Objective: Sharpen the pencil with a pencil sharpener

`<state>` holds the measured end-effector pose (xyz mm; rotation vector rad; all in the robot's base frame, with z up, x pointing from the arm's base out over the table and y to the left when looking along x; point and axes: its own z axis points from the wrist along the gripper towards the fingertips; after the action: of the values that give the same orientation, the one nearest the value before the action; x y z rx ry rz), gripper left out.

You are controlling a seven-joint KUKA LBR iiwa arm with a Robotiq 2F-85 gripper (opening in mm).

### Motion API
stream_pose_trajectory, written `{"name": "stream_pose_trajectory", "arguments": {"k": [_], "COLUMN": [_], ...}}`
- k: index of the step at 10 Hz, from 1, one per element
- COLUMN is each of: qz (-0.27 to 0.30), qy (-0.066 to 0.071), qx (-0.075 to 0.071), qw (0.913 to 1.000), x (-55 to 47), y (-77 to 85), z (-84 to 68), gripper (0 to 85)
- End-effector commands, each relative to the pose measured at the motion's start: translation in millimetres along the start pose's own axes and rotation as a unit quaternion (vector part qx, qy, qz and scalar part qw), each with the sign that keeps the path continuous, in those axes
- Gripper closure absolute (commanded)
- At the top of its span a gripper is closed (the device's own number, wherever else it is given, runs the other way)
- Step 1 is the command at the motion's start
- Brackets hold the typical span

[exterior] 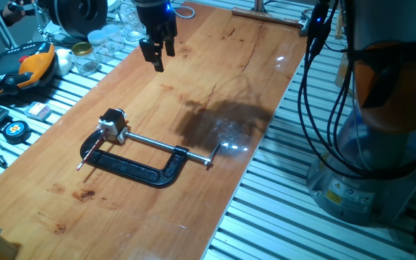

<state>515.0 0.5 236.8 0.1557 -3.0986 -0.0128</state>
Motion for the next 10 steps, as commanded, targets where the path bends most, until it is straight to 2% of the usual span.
{"name": "stream_pose_trajectory", "arguments": {"k": [1, 10], "qz": [0.0, 0.002], "qy": [0.0, -0.003], "qx": [-0.001, 0.0], "qw": [1.0, 1.0], "x": [0.1, 1.8], "y": [0.0, -1.0], "z": [0.0, 1.5], "gripper": [85.0, 85.0]}}
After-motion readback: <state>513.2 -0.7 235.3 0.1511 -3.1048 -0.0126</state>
